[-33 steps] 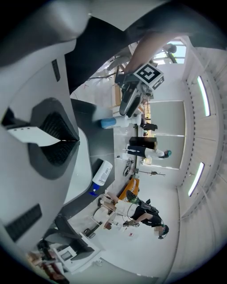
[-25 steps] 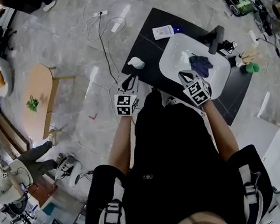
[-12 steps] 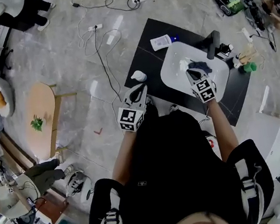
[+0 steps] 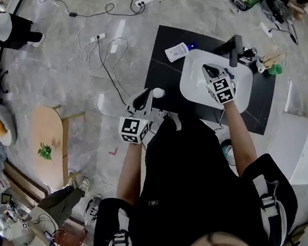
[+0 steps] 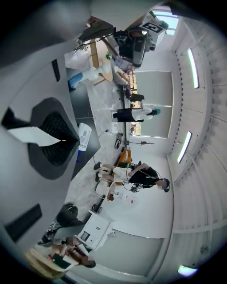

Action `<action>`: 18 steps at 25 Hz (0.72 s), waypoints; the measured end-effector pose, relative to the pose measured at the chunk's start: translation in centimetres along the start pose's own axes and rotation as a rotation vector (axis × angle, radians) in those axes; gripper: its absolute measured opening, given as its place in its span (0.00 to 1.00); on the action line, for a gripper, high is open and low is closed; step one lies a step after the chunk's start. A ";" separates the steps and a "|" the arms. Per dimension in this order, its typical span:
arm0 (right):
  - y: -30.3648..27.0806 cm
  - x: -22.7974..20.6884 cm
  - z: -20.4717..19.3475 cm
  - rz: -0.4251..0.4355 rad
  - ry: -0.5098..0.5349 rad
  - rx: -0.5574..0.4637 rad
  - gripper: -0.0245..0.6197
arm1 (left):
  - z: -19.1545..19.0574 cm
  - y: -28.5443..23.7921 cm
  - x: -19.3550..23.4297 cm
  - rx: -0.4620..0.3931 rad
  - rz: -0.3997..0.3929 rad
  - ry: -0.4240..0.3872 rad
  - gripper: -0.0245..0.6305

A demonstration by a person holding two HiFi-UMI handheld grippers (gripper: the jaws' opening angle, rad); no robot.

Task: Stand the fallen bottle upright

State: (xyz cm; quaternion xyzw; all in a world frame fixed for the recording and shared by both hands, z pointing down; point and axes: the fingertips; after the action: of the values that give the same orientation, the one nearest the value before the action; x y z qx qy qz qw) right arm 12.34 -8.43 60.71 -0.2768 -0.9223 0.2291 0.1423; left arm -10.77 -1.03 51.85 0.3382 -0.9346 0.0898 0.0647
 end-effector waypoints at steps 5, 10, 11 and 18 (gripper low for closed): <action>-2.4 -2.6 1.5 0.016 0.023 -0.029 0.13 | 0.6 -0.7 2.0 0.015 0.085 0.012 0.07; -7.0 -5.3 -0.2 0.055 -0.005 0.008 0.13 | 0.6 -0.9 3.0 0.024 0.171 0.039 0.07; -7.8 -5.7 -0.8 0.060 -0.013 0.018 0.13 | 0.5 -1.0 3.1 0.026 0.183 0.045 0.07; -12.9 -7.9 -5.8 0.062 -0.039 0.118 0.25 | 0.4 -1.7 3.7 0.046 0.221 0.054 0.07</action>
State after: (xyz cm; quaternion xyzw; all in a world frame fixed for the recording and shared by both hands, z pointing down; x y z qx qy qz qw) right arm 15.20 -20.59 71.03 -0.2919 -0.9007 0.2929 0.1332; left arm -12.49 -4.67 52.34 0.2319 -0.9617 0.1270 0.0720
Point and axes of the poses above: the fingertips, and each gripper's own axes: y backward along the fingers, x to its left, z out of its top, and after that the axes turned 10 degrees about -x, right-handed
